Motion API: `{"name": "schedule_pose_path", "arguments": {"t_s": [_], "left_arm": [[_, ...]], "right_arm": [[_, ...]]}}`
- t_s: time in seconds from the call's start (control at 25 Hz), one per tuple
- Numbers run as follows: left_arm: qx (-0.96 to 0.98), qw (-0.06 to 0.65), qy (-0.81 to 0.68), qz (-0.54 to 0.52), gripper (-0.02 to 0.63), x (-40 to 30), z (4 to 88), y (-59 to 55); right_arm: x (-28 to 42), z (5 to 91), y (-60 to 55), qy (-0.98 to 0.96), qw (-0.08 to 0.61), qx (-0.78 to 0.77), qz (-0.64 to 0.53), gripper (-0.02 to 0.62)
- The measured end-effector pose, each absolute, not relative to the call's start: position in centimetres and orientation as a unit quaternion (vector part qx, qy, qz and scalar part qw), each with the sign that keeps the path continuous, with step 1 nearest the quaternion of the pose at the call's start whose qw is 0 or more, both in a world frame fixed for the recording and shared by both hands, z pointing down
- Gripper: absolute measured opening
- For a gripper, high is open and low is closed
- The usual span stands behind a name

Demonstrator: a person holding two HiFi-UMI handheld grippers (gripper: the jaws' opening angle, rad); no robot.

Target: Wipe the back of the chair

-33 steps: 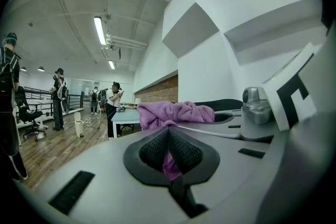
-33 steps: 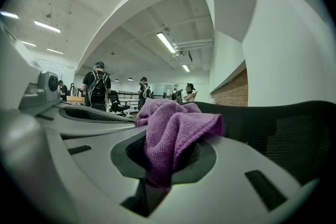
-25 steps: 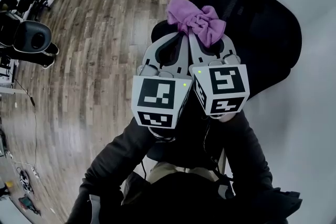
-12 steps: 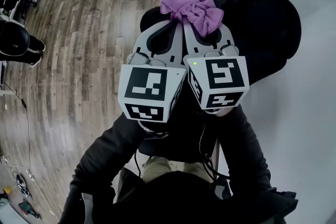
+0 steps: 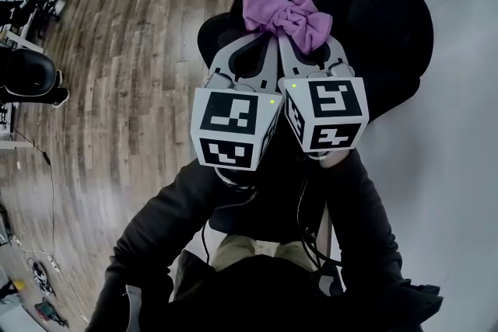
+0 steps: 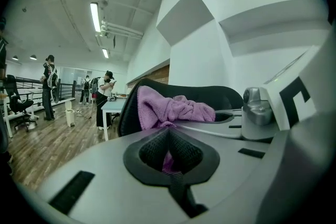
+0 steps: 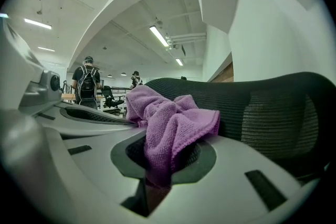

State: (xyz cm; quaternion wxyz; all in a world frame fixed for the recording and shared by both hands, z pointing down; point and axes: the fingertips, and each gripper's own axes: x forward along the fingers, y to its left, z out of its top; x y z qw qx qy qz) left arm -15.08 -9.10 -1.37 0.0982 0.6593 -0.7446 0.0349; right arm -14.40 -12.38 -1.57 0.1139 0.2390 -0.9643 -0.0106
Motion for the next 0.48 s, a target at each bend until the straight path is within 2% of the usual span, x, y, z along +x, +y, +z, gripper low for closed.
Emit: {"name": "schedule_pose_path", "arguments": {"t_s": [0.48], "left_arm": [[0.672, 0.108, -0.731, 0.047, 0.0, -11.9, -0.4, -12.2]], "right_arm": [[-10.5, -0.6, -14.7, -0.959, 0.116, 0.258, -0.006, 0.066]]}}
